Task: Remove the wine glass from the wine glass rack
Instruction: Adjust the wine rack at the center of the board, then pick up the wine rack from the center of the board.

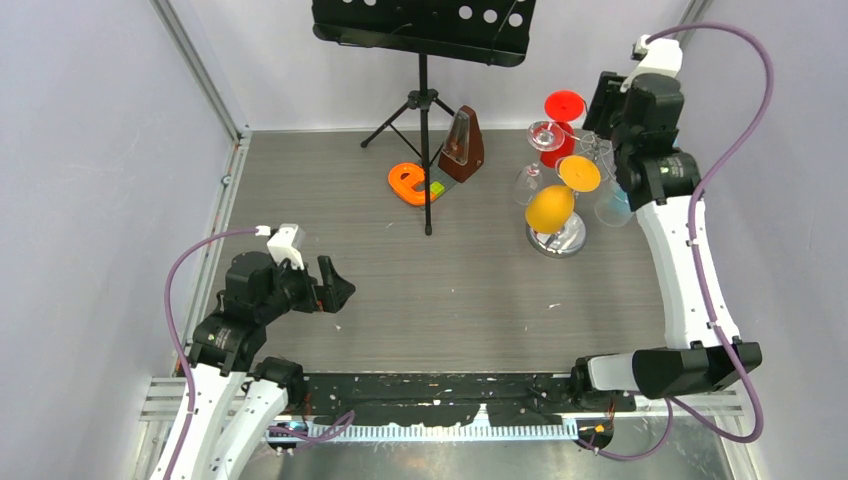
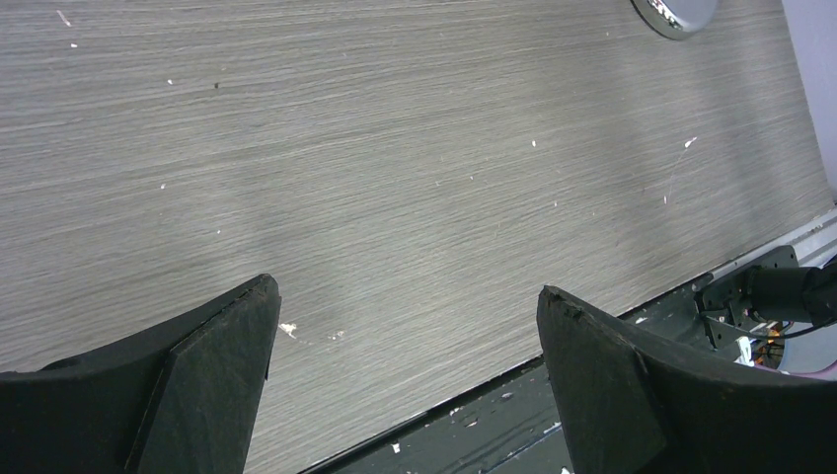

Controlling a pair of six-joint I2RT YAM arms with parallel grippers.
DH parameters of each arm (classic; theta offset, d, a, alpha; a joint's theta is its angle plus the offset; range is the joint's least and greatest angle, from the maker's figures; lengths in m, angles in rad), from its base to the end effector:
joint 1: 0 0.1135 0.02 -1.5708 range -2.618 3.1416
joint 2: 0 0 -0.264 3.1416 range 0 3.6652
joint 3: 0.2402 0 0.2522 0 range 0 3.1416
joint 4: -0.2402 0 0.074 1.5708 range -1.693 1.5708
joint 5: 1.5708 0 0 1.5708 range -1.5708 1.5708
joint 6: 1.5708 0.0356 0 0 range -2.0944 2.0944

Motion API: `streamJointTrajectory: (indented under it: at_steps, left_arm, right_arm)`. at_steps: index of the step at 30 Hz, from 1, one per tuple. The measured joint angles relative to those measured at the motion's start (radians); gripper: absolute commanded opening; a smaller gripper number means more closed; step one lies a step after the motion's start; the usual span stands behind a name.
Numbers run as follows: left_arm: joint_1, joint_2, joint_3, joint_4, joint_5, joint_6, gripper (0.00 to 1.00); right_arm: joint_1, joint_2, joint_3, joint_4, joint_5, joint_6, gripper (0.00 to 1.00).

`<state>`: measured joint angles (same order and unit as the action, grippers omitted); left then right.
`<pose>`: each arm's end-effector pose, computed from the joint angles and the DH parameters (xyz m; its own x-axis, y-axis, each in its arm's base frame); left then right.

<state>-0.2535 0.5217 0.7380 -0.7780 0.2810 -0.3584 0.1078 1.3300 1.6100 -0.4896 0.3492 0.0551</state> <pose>0.1031 -0.0369 0.2986 -0.6471 -0.1805 -0.7408 0.2576 0.8627 -0.4352 0.2807 0.0181 0.4729 -0.1938 0.0311 -0.9806 0.2427 0.9700 -0.0172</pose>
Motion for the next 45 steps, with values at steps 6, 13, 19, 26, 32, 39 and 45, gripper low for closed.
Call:
streamJointTrajectory:
  at_steps: [6, 13, 19, 26, 32, 39, 45]
  left_arm:
    - [-0.003, 0.0, 0.0, 0.0, 0.0, 0.0, 0.99]
    - [-0.009, -0.006, 0.0, 0.0, 0.0, 0.0, 0.99]
    - [-0.014, -0.006, 0.0, 0.0, 0.0, 0.0, 0.99]
    - [-0.015, -0.006, 0.0, 0.0, 0.0, 0.0, 0.99]
    - [-0.016, -0.006, 0.0, 0.0, 0.0, 0.0, 0.99]
    - [-0.017, -0.007, 0.0, 0.0, 0.0, 0.0, 0.99]
    - [-0.019, -0.007, 0.0, 0.0, 0.0, 0.0, 0.99]
  right_arm:
    - [-0.054, 0.059, 0.223, -0.151, -0.116, 0.039, 0.61]
    - [-0.093, 0.156, 0.374, -0.306, -0.242, 0.079, 0.55]
    - [-0.119, 0.182, 0.371, -0.386, -0.295, 0.077, 0.48]
    - [-0.123, 0.182, 0.369, -0.408, -0.307, 0.069, 0.39]
    - [-0.123, 0.182, 0.354, -0.421, -0.318, 0.059, 0.35]
    - [-0.123, 0.182, 0.347, -0.426, -0.322, 0.055, 0.32]
    - [-0.123, 0.182, 0.328, -0.428, -0.323, 0.053, 0.29]
